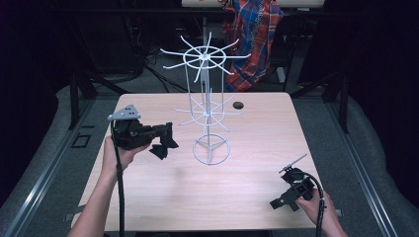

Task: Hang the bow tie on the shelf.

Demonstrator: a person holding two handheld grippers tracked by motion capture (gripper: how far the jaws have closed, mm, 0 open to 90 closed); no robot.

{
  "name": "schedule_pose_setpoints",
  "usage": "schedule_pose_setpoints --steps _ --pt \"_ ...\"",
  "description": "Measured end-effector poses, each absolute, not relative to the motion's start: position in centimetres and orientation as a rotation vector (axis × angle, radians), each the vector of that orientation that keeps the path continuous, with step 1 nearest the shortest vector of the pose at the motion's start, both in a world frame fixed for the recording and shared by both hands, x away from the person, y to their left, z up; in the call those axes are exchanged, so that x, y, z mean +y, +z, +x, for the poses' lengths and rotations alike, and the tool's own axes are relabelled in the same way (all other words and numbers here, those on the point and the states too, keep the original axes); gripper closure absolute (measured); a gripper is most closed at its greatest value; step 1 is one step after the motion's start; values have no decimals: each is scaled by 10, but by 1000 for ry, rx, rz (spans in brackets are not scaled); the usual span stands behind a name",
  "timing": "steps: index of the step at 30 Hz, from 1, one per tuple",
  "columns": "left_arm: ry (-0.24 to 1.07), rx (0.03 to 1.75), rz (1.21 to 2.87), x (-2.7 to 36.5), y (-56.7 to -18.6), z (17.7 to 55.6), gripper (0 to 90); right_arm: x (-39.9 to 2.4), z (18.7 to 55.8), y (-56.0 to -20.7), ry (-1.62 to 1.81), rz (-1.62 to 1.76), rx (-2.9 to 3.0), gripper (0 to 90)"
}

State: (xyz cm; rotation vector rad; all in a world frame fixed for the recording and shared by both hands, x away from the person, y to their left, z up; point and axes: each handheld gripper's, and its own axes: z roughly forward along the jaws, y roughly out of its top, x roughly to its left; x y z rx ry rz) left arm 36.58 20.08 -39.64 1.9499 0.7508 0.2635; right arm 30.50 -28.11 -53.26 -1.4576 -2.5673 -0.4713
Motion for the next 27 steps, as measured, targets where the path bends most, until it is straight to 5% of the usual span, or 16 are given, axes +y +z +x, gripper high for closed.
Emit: schedule_pose_setpoints --steps 27 --pt "254 716 1922 194 -389 362 844 -281 304 -532 -473 -1459 -2567 37"
